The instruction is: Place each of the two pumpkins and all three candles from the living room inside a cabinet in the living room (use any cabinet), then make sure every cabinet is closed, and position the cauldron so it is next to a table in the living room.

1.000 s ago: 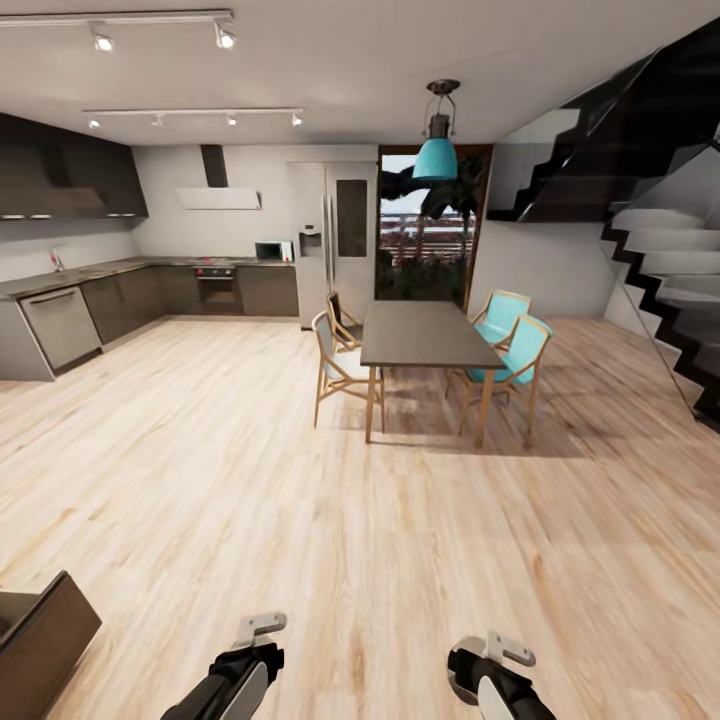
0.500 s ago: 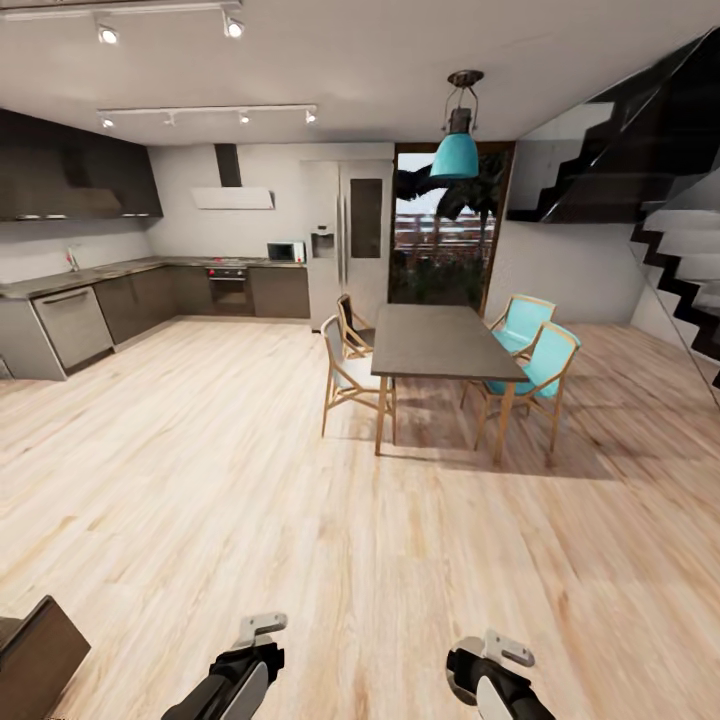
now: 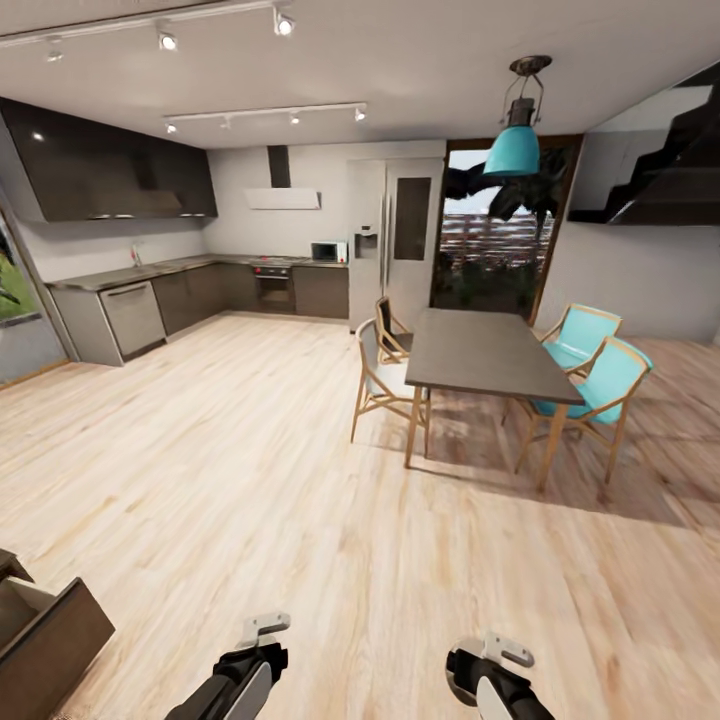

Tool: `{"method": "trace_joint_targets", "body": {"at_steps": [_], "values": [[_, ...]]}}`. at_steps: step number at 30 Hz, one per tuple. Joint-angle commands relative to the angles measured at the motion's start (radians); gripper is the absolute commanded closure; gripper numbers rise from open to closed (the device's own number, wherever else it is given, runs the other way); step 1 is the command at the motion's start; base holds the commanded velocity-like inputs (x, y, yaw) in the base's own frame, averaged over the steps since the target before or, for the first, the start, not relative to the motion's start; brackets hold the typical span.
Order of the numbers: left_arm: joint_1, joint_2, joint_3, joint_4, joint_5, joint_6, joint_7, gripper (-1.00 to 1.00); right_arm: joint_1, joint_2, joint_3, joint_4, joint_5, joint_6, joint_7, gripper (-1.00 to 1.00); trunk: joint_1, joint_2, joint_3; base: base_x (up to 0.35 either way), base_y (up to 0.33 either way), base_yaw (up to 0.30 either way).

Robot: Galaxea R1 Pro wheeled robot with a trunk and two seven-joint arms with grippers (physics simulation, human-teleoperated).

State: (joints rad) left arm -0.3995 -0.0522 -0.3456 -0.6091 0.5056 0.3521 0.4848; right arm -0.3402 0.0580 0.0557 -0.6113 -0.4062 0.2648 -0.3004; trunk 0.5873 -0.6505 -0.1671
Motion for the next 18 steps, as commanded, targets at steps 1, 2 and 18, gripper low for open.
{"method": "trace_joint_targets", "body": {"at_steps": [1, 2, 18], "values": [[-0.002, 0.001, -0.006, -0.001, 0.007, 0.003, 0.009, 1.0, 0.0, -0.001, 0.005, -0.002, -0.008, 0.004, -0.009, 1.0, 0.001, -0.001, -0.002, 0.234, -0.144, 0.286], [-0.002, 0.001, -0.006, -0.001, 0.007, 0.003, 0.009, 1.0, 0.0, 0.0, 0.005, -0.002, -0.008, 0.004, -0.009, 1.0, 0.001, -0.001, -0.002, 0.235, -0.142, 0.286], [-0.002, 0.0, -0.006, -0.001, 0.008, -0.01, 0.009, 1.0, 0.0, 0.001, 0.006, -0.001, -0.008, 0.004, -0.009, 1.0, 0.001, -0.001, -0.002, 0.085, -0.026, 0.286]]}}
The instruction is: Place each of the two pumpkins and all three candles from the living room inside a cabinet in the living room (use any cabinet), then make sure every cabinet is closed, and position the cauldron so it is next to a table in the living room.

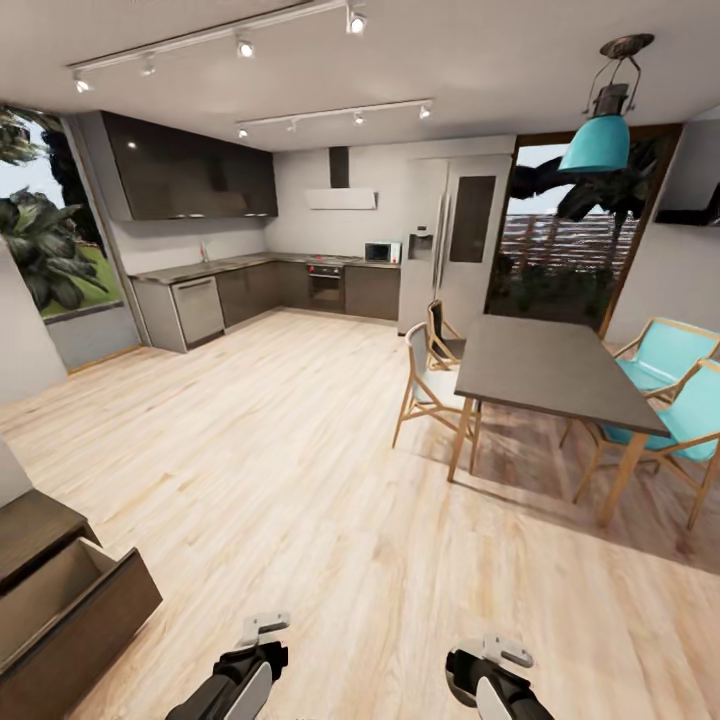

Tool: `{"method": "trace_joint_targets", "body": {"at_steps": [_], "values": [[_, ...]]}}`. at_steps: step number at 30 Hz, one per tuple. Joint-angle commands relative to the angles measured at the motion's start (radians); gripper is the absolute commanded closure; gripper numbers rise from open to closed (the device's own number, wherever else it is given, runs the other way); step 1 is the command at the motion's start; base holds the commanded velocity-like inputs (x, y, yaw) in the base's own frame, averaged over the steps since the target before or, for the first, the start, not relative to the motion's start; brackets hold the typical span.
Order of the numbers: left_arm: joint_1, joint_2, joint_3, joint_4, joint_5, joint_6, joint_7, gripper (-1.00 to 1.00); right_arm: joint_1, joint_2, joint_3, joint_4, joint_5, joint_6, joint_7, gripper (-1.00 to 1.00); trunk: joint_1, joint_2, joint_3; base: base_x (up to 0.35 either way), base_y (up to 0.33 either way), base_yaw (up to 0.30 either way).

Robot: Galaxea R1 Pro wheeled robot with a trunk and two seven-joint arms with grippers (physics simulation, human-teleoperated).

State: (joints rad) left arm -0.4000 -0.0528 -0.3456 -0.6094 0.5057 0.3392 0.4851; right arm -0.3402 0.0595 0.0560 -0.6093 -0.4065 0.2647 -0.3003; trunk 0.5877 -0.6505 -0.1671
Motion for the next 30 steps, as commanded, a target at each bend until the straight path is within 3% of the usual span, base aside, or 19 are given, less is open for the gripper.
{"method": "trace_joint_targets", "body": {"at_steps": [1, 9, 30], "values": [[-0.001, 0.0, -0.006, -0.001, 0.008, -0.001, 0.009, 1.0, 0.0, 0.0, 0.005, -0.003, -0.007, 0.004, -0.01, 1.0, 0.0, -0.002, -0.002, 0.0, 0.0, 0.287], [-0.001, -0.007, -0.006, -0.001, 0.008, -0.006, 0.008, 1.0, 0.0, 0.001, 0.059, -0.002, -0.009, 0.005, -0.012, 1.0, 0.0, -0.002, -0.002, 0.0, 0.0, 0.289], [-0.001, -0.009, -0.006, -0.001, 0.008, -0.006, 0.008, 1.0, 0.0, 0.006, 0.063, 0.002, -0.009, 0.012, -0.013, 1.0, 0.0, -0.002, -0.02, 0.0, 0.0, 0.249]]}}
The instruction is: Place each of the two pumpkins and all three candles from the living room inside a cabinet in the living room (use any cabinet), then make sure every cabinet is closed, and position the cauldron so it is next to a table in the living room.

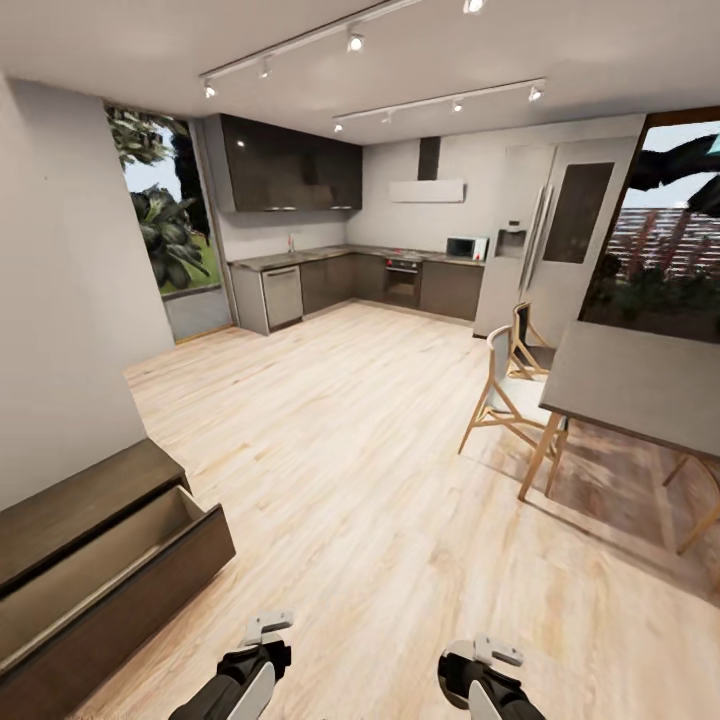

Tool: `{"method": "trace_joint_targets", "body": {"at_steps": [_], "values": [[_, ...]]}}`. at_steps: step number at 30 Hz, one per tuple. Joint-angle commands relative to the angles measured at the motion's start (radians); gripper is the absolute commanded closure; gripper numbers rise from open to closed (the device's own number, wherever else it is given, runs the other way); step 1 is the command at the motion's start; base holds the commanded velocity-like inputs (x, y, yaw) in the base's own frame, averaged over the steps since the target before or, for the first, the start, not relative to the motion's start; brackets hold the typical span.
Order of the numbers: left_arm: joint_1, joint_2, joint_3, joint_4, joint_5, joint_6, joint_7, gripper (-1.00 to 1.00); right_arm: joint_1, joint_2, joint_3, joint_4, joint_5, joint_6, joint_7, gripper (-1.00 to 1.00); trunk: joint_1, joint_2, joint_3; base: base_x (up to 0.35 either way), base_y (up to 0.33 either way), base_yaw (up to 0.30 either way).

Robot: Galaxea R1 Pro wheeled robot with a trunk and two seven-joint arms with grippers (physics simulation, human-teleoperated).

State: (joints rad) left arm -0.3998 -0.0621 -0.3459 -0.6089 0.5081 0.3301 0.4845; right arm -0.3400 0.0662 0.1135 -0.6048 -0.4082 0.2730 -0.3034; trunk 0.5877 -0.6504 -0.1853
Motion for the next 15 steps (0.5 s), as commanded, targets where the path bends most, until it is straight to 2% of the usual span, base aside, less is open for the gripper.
{"method": "trace_joint_targets", "body": {"at_steps": [1, 7, 9, 13, 15], "values": [[-0.001, 0.001, -0.006, -0.002, 0.006, 0.003, 0.009, 1.0, -0.001, -0.001, 0.005, -0.003, -0.008, 0.005, -0.01, 1.0, 0.0, -0.002, -0.003, 0.0, 0.0, 0.197], [-0.001, 0.001, -0.007, -0.002, 0.006, 0.003, 0.009, 1.0, -0.001, 0.0, 0.005, -0.003, -0.008, 0.006, -0.01, 1.0, 0.0, -0.002, -0.011, 0.005, -0.001, 0.194], [-0.001, 0.001, -0.019, -0.002, 0.006, 0.003, 0.009, 1.0, -0.001, 0.0, 0.011, -0.003, -0.008, 0.006, -0.01, 1.0, 0.0, -0.002, -0.013, 0.07, -0.047, 0.192], [-0.001, 0.001, -0.059, -0.002, 0.007, 0.002, 0.009, 1.0, -0.001, 0.0, 0.046, -0.003, -0.008, 0.003, -0.012, 1.0, 0.0, -0.002, -0.019, 0.159, -0.113, 0.192], [-0.001, 0.001, -0.065, -0.001, 0.007, 0.001, 0.009, 1.0, -0.001, 0.0, 0.072, -0.003, -0.007, -0.001, -0.012, 1.0, 0.0, -0.002, -0.021, 0.252, -0.136, 0.192]]}}
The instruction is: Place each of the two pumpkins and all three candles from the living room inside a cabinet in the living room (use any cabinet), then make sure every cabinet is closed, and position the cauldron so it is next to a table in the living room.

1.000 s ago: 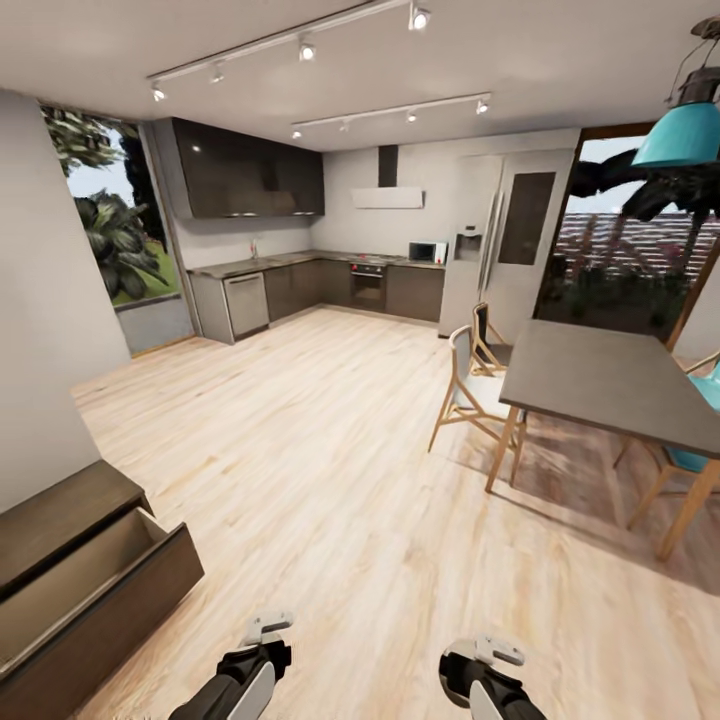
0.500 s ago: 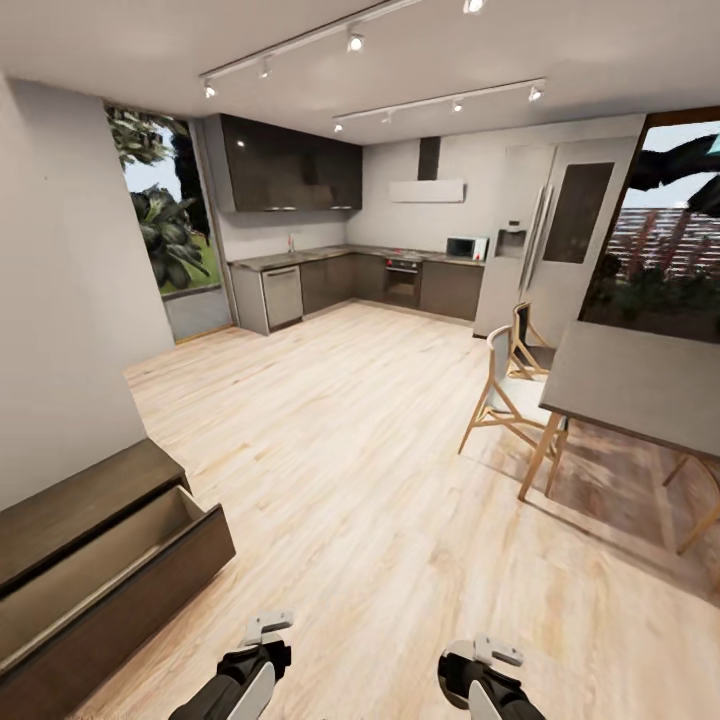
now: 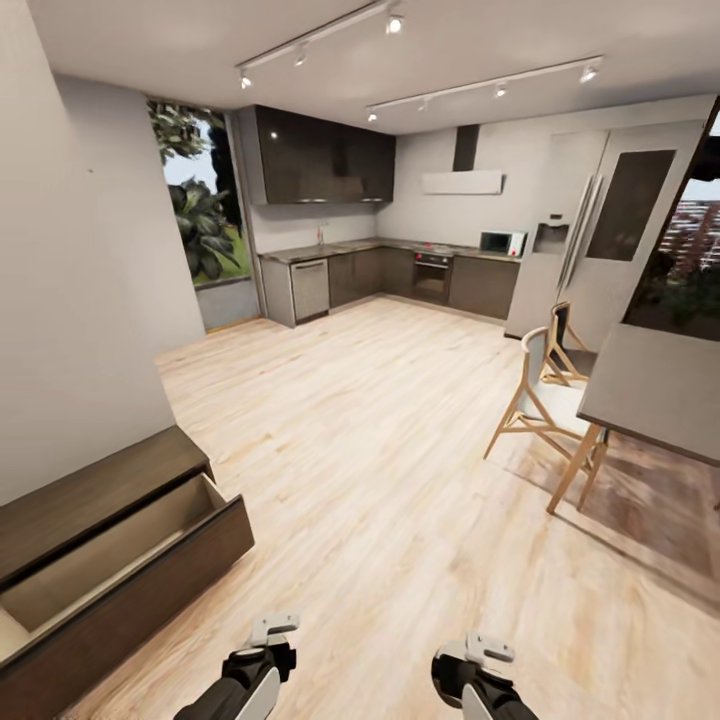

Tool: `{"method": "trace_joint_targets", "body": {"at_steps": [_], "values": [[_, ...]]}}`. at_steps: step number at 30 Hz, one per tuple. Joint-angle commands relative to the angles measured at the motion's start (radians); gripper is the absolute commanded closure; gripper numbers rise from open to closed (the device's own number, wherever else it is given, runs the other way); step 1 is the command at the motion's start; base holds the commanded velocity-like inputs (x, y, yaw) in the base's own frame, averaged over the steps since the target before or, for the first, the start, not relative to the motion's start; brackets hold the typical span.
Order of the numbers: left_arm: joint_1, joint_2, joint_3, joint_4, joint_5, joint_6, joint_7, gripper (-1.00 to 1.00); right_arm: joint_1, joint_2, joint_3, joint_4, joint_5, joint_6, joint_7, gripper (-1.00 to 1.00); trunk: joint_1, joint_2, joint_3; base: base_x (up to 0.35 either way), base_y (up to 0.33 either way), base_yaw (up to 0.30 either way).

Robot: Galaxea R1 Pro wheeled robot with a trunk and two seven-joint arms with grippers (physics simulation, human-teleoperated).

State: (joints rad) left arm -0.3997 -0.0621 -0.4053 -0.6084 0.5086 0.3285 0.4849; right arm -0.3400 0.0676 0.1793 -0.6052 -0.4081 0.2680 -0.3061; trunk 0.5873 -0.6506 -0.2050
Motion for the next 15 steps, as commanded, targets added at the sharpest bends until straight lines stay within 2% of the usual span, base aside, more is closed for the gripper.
{"method": "trace_joint_targets", "body": {"at_steps": [1, 5, 8, 12, 15], "values": [[-0.001, 0.001, -0.007, -0.002, 0.007, 0.003, 0.009, 1.0, -0.001, -0.001, 0.013, -0.002, -0.007, 0.003, -0.01, 1.0, 0.001, -0.001, -0.003, 0.265, -0.137, 0.192], [-0.001, 0.001, -0.009, -0.001, 0.007, 0.003, 0.009, 1.0, -0.001, -0.002, 0.024, -0.004, -0.007, 0.0, -0.01, 1.0, 0.001, -0.001, -0.008, 0.273, -0.137, 0.17], [-0.001, 0.001, -0.009, -0.001, 0.006, 0.003, 0.009, 1.0, -0.001, -0.002, 0.026, -0.004, -0.007, -0.001, -0.01, 1.0, 0.001, -0.001, -0.008, 0.265, -0.101, 0.043], [-0.001, 0.001, -0.009, -0.001, 0.006, 0.003, 0.009, 1.0, -0.001, -0.002, 0.026, -0.004, -0.006, -0.001, -0.01, 1.0, 0.001, -0.001, -0.009, 0.257, -0.023, 0.027], [-0.001, 0.001, -0.009, -0.001, 0.005, 0.003, 0.009, 1.0, -0.001, -0.002, 0.026, -0.004, -0.006, -0.001, -0.01, 1.0, 0.001, -0.001, -0.009, 0.209, -0.004, 0.191]]}}
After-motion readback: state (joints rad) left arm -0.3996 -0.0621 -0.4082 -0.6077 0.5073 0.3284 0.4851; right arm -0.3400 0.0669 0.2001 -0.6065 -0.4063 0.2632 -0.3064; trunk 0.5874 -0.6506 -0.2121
